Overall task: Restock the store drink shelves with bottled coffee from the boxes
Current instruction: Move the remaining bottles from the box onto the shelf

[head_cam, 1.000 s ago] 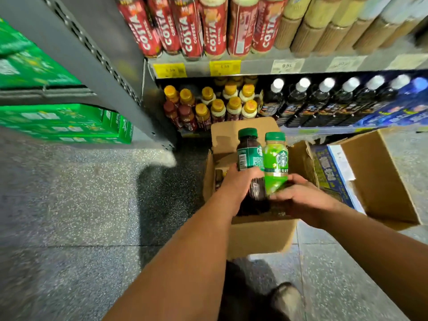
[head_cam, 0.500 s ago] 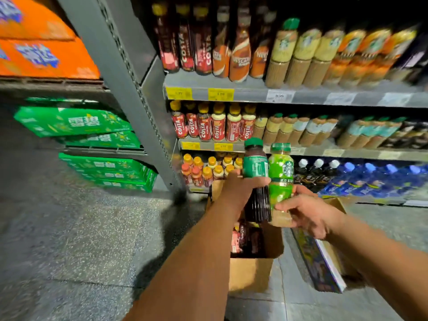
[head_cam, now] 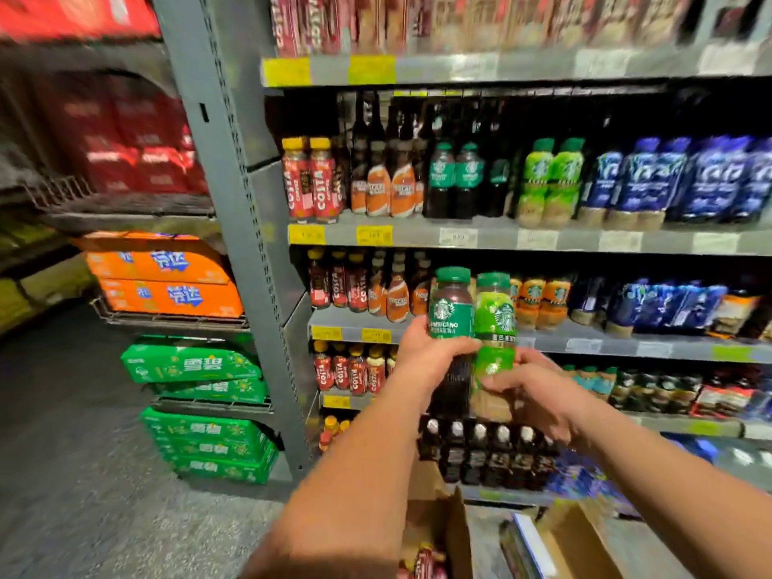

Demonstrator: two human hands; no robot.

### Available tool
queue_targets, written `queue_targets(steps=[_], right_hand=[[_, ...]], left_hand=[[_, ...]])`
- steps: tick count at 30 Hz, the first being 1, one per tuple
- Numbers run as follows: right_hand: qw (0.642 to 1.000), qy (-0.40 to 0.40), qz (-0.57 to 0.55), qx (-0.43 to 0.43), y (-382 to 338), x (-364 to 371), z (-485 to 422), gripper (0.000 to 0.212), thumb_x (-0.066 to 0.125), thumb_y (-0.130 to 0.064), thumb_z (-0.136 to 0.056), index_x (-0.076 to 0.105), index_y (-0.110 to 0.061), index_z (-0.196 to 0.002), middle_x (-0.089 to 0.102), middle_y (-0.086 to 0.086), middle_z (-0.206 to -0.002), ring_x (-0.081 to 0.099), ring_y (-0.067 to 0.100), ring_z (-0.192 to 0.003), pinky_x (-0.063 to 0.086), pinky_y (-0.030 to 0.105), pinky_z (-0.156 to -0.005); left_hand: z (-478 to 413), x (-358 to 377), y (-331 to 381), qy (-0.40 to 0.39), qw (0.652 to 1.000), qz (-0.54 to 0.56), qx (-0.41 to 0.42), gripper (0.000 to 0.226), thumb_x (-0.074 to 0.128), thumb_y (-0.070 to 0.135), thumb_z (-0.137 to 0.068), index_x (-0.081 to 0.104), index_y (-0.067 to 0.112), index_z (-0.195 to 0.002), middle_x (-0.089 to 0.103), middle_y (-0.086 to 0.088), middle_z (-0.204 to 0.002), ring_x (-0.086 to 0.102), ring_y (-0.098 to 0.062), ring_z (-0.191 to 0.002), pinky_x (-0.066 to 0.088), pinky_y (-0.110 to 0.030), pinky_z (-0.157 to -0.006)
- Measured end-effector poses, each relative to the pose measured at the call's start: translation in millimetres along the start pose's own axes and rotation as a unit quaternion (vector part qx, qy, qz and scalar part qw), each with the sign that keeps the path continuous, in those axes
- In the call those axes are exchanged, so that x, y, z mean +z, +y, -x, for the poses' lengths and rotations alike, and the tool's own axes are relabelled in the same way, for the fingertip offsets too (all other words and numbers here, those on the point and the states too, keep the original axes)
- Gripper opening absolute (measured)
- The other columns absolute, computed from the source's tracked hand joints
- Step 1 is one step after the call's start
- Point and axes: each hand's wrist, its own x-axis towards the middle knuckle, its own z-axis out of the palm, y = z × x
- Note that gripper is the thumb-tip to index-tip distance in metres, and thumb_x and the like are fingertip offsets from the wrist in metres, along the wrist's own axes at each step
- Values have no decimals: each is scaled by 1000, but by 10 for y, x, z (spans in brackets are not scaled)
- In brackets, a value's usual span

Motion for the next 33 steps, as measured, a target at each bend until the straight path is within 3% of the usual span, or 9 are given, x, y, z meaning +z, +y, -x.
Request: queue_targets(steps=[3, 5, 8, 11, 13, 18, 21, 27, 33], right_hand=[[998, 3, 57, -31, -352, -140, 126, 67, 86, -19, -44, 57, -7, -103, 69, 16, -101, 67, 33, -93, 54, 49, -84], [997, 10, 61, -51, -541, -207, 153, 59, 85, -14, -49, 57, -8, -101, 68, 15, -98, 64, 29, -88, 53, 42, -75], [993, 17, 84, -81, -824, -200, 264, 66, 87, -19, -48, 57, -13, -106, 67, 12, -101, 65, 29, -92, 54, 45, -81], [995, 4, 41, -87, -1010, -168, 342, 51, 77, 2, -66, 52, -5, -110, 65, 16, -92, 64, 27, -75, 51, 36, -63], [995, 9, 39, -87, -1063, -166, 304, 45, 72, 7, -71, 50, -4, -109, 62, 17, -90, 61, 27, -73, 48, 37, -63], [991, 47, 42, -115, -1185, -150, 124, 45, 83, -9, -67, 54, -7, -102, 63, 12, -86, 60, 22, -70, 47, 32, -57], [990, 68, 34, -116, -1228, -123, -36, 45, 81, -8, -68, 53, -5, -104, 61, 11, -81, 57, 20, -64, 42, 28, -51], [989, 109, 11, -103, -1348, -29, -488, 42, 80, -8, -71, 54, -9, -103, 65, 10, -89, 60, 20, -71, 45, 28, -55], [983, 153, 6, -103, -1532, -11, -942, 43, 81, -12, -69, 56, -12, -104, 68, 10, -97, 66, 26, -88, 54, 36, -70]], left_hand=[[74, 111, 314, 19, 998, 17, 50, 49, 84, 6, -63, 60, 16, -104, 71, -2, -95, 68, -25, -93, 55, -39, -85], [119, 164, 502, 33, 996, 19, 81, 47, 83, 3, -65, 57, 17, -102, 68, 3, -90, 66, -19, -87, 53, -29, -76], [143, 208, 740, 45, 993, 12, 107, 55, 85, 5, -64, 56, 16, -109, 68, 0, -100, 66, -18, -91, 52, -28, -76], [130, 216, 922, 56, 991, 5, 125, 59, 86, 8, -62, 55, 13, -112, 69, -3, -103, 67, -20, -93, 53, -28, -77], [107, 218, 1012, 51, 990, 8, 133, 59, 85, 8, -64, 54, 13, -114, 69, -2, -103, 66, -18, -93, 51, -25, -74], [-66, 249, 1103, 39, 989, 19, 142, 52, 85, 5, -64, 52, 23, -101, 67, 2, -99, 65, -18, -94, 52, -32, -85], [-257, 254, 1110, 28, 989, 23, 141, 53, 85, 5, -64, 51, 26, -99, 67, 4, -99, 65, -18, -96, 52, -37, -90], [-835, 197, 1151, 5, 990, 24, 136, 60, 87, 6, -61, 53, 25, -106, 67, 3, -103, 65, -16, -97, 52, -37, -90], [-1433, 207, 1290, -37, 990, 11, 135, 62, 85, 4, -63, 52, 20, -113, 67, 5, -100, 64, -14, -95, 51, -33, -89]])
